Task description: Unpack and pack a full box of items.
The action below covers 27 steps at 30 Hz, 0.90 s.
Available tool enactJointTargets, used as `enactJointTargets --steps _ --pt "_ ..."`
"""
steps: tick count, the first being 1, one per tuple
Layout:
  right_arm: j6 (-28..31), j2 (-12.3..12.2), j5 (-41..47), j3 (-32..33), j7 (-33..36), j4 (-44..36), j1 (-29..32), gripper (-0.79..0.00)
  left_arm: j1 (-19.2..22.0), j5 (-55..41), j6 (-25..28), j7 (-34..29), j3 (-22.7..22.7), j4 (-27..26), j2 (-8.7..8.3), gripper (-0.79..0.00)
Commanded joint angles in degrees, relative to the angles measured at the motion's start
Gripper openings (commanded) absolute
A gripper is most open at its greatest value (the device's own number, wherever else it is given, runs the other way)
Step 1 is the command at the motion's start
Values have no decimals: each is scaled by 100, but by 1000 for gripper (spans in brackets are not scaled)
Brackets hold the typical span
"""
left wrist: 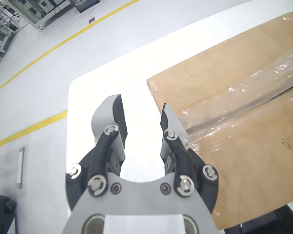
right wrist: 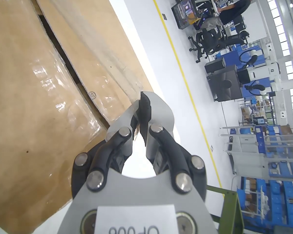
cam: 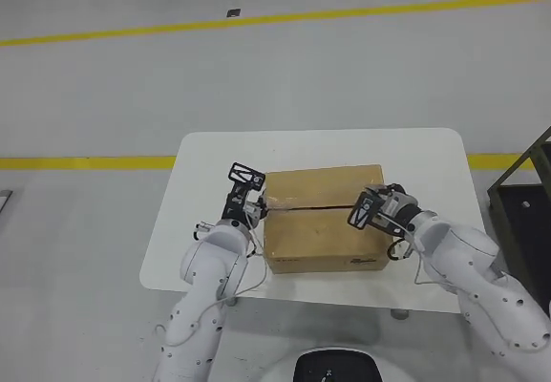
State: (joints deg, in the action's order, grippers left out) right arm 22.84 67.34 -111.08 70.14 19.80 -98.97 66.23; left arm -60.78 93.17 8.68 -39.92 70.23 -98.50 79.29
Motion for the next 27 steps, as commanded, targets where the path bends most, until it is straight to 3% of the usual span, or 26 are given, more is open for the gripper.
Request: enactJointTargets --steps 1,3,4,6,27 --pt "39 3 -11 -15 -6 18 -4 -785 37 -33 140 -65 -66 15 4 -523" --pt "58 6 -14 -23 10 38 -8 -785 74 -144 259 -104 -111 23 11 -631" --pt "70 8 -22 -28 13 53 -12 -785 85 -207 293 -125 -126 29 15 -646" --pt "99 14 24 -27 43 100 -22 -785 110 -274 380 -217 -155 64 17 -785" --pt "711 20 -6 -50 356 162 -133 -785 348 -363 757 -526 -380 500 26 -785"
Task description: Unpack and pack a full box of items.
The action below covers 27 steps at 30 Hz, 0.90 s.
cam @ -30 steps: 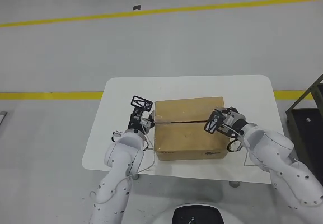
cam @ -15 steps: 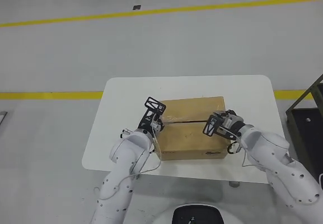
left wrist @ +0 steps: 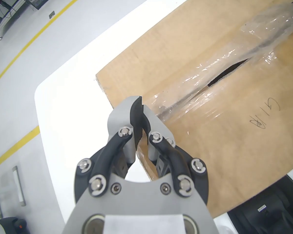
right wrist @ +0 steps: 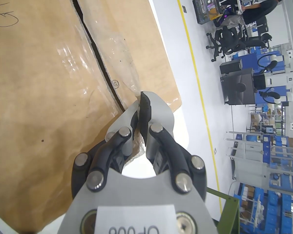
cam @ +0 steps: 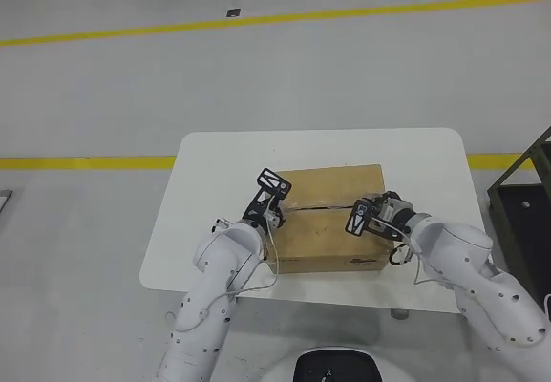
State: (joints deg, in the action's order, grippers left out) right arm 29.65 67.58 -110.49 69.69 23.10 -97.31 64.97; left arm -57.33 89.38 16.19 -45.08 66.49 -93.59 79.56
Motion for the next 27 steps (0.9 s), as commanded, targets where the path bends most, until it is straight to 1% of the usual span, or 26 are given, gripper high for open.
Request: enactJointTargets --steps 1,6,7,8,9,10,11,13,14,15,16,23,27 --pt "46 -4 -58 -5 23 1 -5 -785 7 29 6 -25 -17 13 -1 -785" --pt "103 -1 6 13 58 0 -16 -785 26 45 92 -81 -101 13 2 -785" --pt "95 0 15 15 71 -3 -16 -773 30 54 122 -96 -120 19 1 -785" --pt "89 1 2 13 96 -10 -18 -720 37 63 160 -119 -137 35 0 -785" --pt "55 4 0 17 129 -19 -21 -600 47 87 190 -143 -151 47 -1 -785" --pt "38 8 15 14 152 -31 -23 -505 53 92 192 -144 -156 54 -1 -785" --pt "25 10 34 22 174 -43 -28 -431 57 84 186 -140 -158 60 -1 -785" --pt "-20 13 92 63 213 -73 -24 -385 67 80 182 -141 -165 69 0 -785" --pt "-34 14 153 101 248 -89 -17 -123 76 82 192 -141 -172 75 0 -785" --pt "-28 12 203 147 288 -116 -7 -34 86 82 192 -141 -178 82 1 -785" --pt "-36 9 285 220 327 -151 7 0 97 74 198 -138 -188 85 3 -785" --pt "-17 -48 1101 1014 653 -497 278 0 171 49 308 -115 -333 115 20 -751" --pt "-238 -80 1504 1540 759 -679 438 0 208 49 428 -96 -488 122 36 -742"
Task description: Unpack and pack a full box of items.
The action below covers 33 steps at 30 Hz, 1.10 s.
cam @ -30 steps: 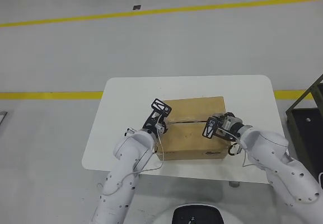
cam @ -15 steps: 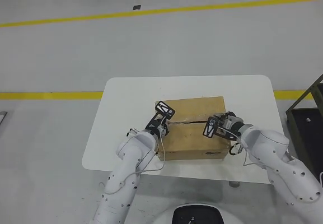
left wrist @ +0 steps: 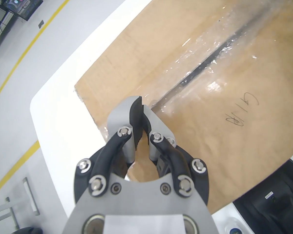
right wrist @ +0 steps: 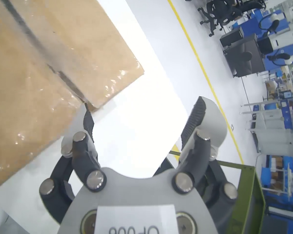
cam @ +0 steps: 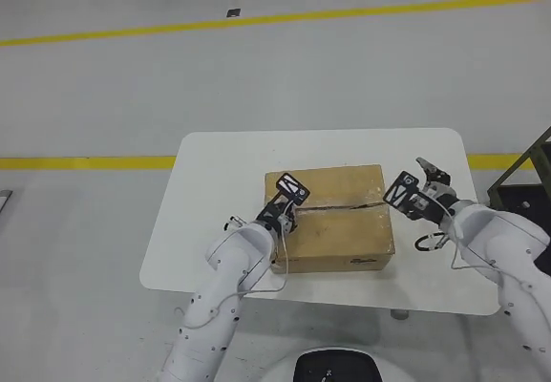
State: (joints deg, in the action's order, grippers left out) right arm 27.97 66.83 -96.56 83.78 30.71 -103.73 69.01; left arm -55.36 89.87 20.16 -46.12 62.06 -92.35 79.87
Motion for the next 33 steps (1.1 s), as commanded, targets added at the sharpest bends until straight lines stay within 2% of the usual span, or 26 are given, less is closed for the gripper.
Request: enactJointTargets --steps 1,6,16,17,19,20,22,23,24,25,26,27,30,33 --pt "-139 -9 253 259 -10 -58 68 0 22 -7 56 23 -89 -3 11 -733" --pt "-440 -29 645 711 -36 -125 240 0 132 -6 160 90 -368 26 56 -674" --pt "-821 -49 1347 1294 -80 -163 612 0 492 -49 193 236 -1008 287 212 -708" --pt "-868 -48 1450 1349 -84 -156 650 0 531 -52 188 259 -1075 302 232 -699" --pt "-966 -46 1626 1435 -101 -171 715 0 589 -209 84 332 -1123 323 272 -606" --pt "-1010 -43 1741 1465 -115 -176 744 -18 615 -258 52 309 -1127 334 285 -619" --pt "-1065 -36 2022 1532 -200 -179 801 -95 612 -281 -3 256 -1099 289 290 -594" --pt "-1086 -35 2134 1567 -239 -183 823 -388 589 -287 -25 219 -1063 240 285 -486" --pt "-1102 -32 2266 1598 -304 -170 846 -437 554 -277 -51 176 -1005 174 274 -336" --pt "-1126 -28 2414 1625 -376 -156 864 -511 507 -285 -76 133 -930 91 260 0" --pt "-1137 -22 2572 1640 -468 -140 881 -628 452 -299 -84 78 -843 -5 243 0" --pt "-1120 -14 2787 1635 -553 -120 898 -782 394 -312 -91 32 -730 -110 221 0" --pt "-1052 6 3254 1559 -802 -104 922 -785 170 -262 85 -26 -388 -459 133 0" --pt "-1026 43 3805 1353 -999 -48 899 -785 -111 -245 38 -112 43 -811 50 0"
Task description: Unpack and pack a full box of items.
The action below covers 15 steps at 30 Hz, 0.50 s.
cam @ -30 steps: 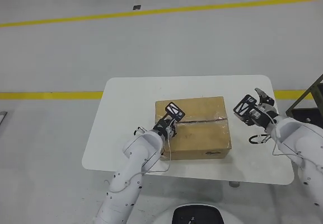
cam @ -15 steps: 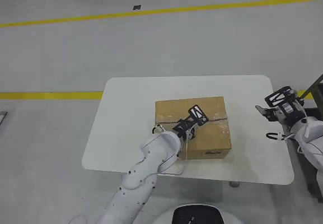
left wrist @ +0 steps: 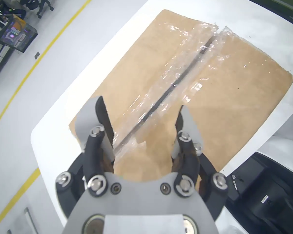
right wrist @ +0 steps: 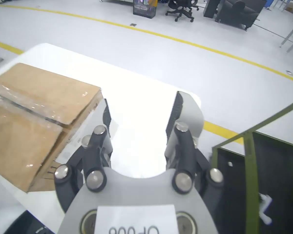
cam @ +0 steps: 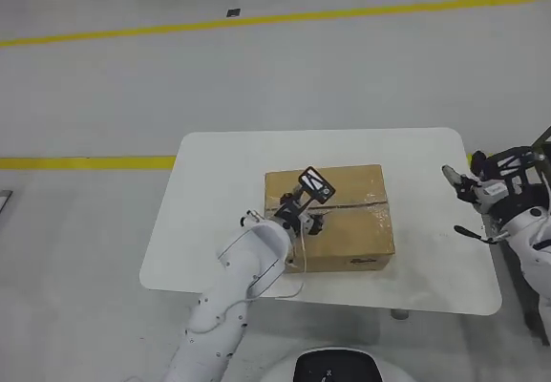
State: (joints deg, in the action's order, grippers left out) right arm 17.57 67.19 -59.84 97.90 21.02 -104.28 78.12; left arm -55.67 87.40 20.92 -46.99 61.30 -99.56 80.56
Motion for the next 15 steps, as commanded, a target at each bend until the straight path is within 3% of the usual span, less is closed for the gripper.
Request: enactJointTargets --steps 1,4,12,15 --pt "40 18 220 -175 -94 3 -36 -785 -172 19 -48 -63 271 -216 -47 0" --pt "48 65 418 -614 -297 17 -125 -785 -449 175 92 -38 718 -497 -141 0" --pt "-101 168 -563 -1919 -611 142 -371 -785 -1195 282 -178 307 1880 -939 -308 0" --pt "-239 173 -843 -2028 -493 209 -421 -785 -1477 188 -291 425 2173 -1138 -342 0"
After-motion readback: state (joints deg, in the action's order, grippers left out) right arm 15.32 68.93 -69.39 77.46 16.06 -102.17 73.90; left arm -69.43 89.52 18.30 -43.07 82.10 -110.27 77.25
